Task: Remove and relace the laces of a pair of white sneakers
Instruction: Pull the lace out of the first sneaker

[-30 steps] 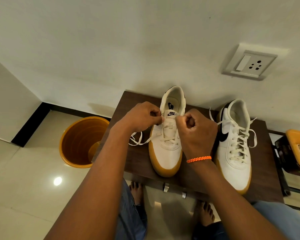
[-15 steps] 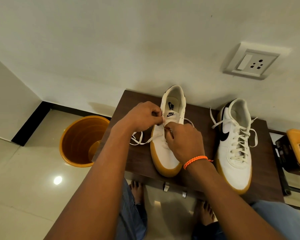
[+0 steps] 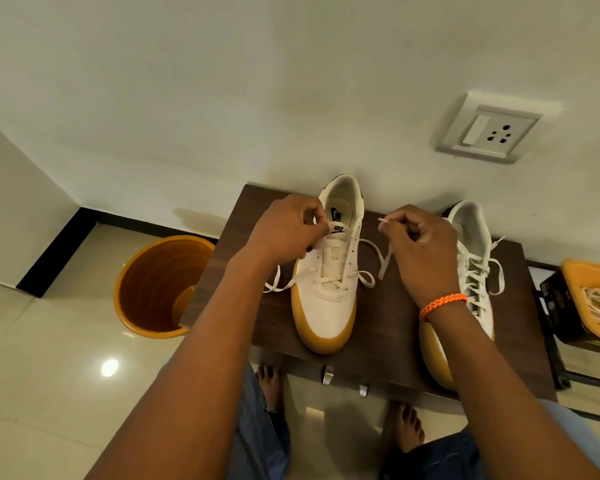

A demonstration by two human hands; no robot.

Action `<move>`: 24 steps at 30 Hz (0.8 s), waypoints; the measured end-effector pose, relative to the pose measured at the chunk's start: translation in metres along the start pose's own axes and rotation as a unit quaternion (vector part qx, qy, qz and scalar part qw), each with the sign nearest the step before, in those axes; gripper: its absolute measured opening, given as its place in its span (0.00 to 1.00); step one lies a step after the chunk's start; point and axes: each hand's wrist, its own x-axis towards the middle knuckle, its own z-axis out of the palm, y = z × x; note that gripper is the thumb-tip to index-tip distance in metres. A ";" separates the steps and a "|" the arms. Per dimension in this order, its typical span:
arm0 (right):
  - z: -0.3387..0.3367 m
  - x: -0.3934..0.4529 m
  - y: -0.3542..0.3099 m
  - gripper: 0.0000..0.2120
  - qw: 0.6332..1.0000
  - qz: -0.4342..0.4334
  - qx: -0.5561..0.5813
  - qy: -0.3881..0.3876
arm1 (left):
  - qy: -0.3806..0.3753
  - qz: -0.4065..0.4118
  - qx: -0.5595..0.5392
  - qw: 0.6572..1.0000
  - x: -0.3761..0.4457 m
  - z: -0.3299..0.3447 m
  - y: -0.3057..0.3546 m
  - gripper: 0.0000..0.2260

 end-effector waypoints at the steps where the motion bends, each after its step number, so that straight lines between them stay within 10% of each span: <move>1: -0.003 -0.001 0.007 0.07 0.998 0.022 -0.007 -0.050 | 0.001 -0.002 -0.009 1.000 -0.002 0.002 0.003 0.06; 6: -0.021 -0.018 0.038 0.12 0.895 0.071 -0.306 -0.316 | -0.032 -0.054 0.021 0.998 -0.024 0.018 0.010 0.05; 14: -0.022 -0.058 0.016 0.15 0.943 0.059 -0.265 -0.191 | -0.033 -0.084 0.101 0.991 -0.057 0.043 0.007 0.12; 24: 0.015 -0.054 0.017 0.29 0.939 -0.008 -0.249 -0.239 | -0.046 -0.085 0.122 0.988 -0.036 0.051 0.013 0.06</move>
